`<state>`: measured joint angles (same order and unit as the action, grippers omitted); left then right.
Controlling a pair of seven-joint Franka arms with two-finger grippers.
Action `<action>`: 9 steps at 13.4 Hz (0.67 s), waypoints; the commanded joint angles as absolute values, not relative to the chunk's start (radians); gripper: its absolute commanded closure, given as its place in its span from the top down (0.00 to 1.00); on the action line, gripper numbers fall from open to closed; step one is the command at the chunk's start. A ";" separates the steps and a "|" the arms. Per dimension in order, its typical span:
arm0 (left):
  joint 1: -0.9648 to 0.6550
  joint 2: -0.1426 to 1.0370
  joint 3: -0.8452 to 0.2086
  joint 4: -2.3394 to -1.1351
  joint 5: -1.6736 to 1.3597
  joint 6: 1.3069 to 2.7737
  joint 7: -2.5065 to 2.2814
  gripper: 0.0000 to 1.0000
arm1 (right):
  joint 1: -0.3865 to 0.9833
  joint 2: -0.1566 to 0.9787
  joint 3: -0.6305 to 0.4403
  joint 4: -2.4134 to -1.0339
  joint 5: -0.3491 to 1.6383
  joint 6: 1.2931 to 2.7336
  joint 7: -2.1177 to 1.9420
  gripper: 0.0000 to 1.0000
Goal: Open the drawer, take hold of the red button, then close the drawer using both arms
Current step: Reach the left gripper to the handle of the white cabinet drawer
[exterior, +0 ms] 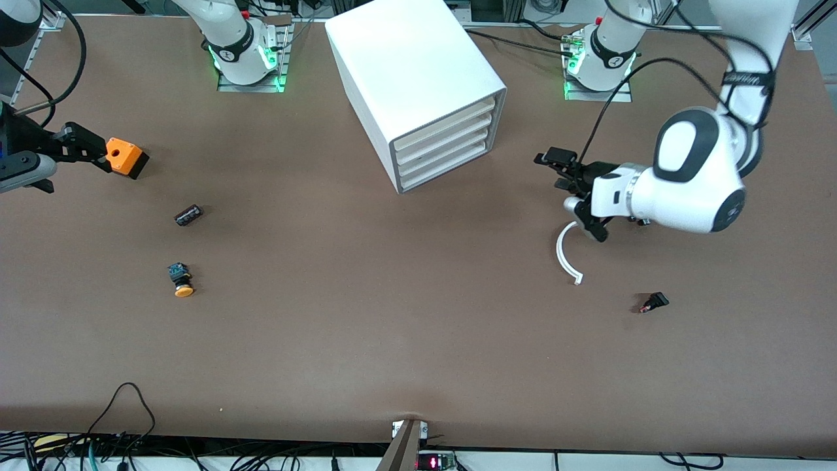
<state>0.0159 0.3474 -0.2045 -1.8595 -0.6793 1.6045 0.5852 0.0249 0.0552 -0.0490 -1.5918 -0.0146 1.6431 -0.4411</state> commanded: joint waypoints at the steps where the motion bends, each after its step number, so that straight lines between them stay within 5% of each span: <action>1: 0.023 0.417 -0.239 -1.884 -0.790 1.601 0.693 0.94 | 0.023 0.057 -0.044 -1.580 -0.029 1.631 -0.443 1.00; 3: 0.021 0.425 -0.261 -1.943 -0.871 1.638 0.704 0.91 | 0.023 0.057 -0.044 -1.580 -0.031 1.632 -0.443 1.00; 9: 0.020 0.543 -0.408 -1.996 -0.979 1.747 0.796 0.60 | 0.025 0.057 -0.043 -1.578 -0.029 1.635 -0.443 1.00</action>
